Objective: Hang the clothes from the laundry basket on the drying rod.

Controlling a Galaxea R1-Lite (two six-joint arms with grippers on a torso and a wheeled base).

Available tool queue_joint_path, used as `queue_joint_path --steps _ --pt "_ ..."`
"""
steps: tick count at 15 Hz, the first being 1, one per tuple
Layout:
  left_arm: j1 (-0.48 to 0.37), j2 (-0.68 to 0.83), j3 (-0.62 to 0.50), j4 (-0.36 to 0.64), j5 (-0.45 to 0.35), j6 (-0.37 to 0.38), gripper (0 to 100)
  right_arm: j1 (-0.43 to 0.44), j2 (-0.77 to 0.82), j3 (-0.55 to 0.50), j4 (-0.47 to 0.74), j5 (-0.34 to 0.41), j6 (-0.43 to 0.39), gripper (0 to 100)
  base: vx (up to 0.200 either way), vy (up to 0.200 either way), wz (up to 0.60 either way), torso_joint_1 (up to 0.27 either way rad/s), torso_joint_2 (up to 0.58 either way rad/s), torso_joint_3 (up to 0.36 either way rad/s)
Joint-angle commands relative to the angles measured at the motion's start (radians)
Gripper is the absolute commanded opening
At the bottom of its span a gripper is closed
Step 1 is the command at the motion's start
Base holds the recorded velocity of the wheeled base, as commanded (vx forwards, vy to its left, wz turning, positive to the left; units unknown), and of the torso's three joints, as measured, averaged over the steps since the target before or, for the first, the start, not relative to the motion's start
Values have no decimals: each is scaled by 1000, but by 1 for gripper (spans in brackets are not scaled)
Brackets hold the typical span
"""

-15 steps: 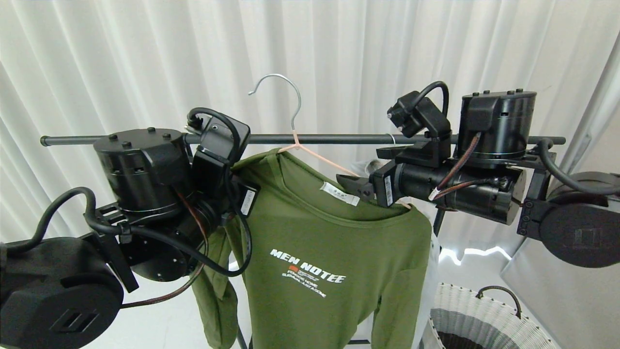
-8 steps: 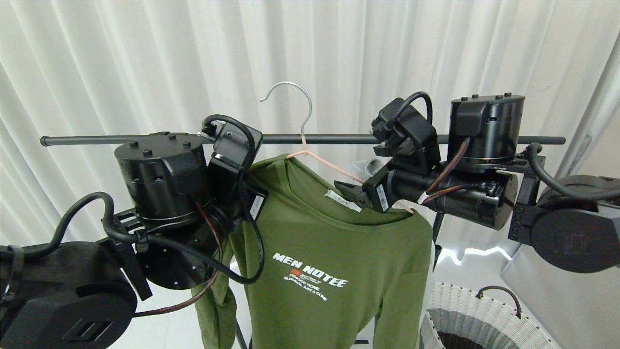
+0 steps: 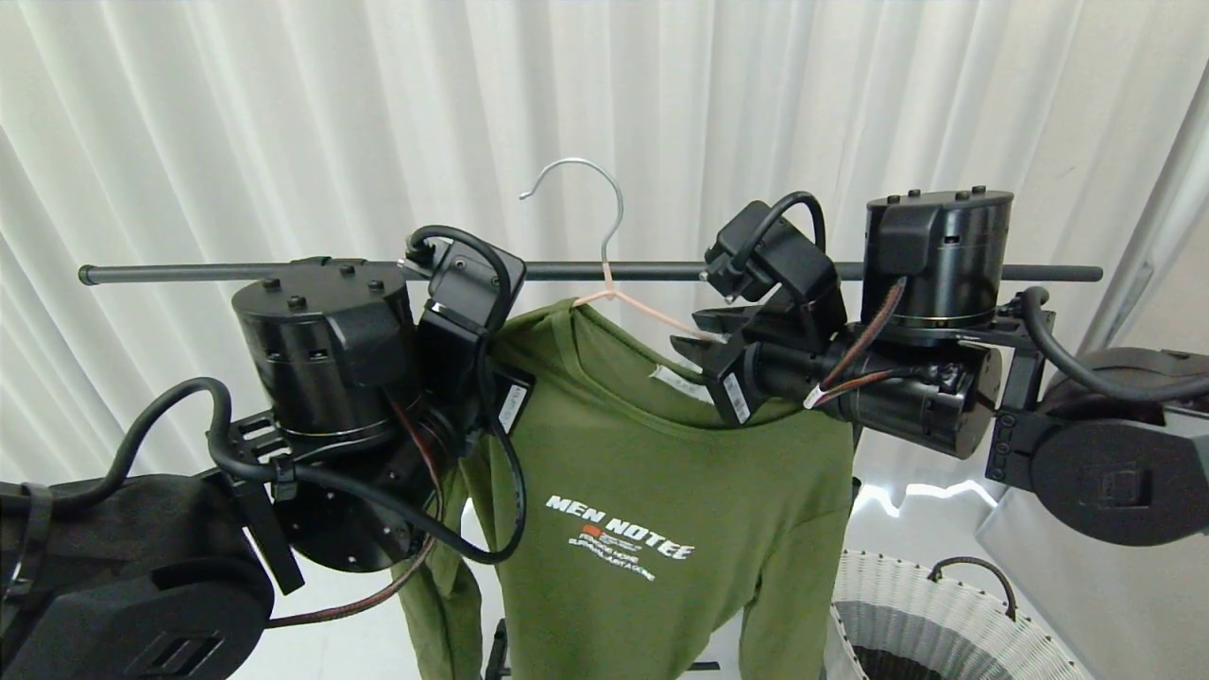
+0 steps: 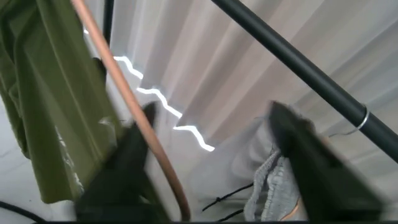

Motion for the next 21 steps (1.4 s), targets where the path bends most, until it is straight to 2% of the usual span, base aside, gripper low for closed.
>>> queue_joint_path --steps 1,9,10,15,21 --pt "-5 3 0 0 0 0 0 13 -5 2 0 0 0 0 0 0 0 0 0 0" --pt "-12 3 3 -1 -9 -3 0 13 -7 5 -2 1 4 0 0 0 0 0 0 0" --pt "-12 0 6 -1 -23 -3 100 13 -8 7 -2 1 6 0 0 0 0 0 0 0" --pt "11 0 5 -56 -37 -6 100 18 -47 34 -4 0 -12 0 0 0 0 0 0 0" --pt "73 -10 32 -61 -42 -10 100 16 -80 60 -4 0 -35 0 0 0 0 0 0 0"
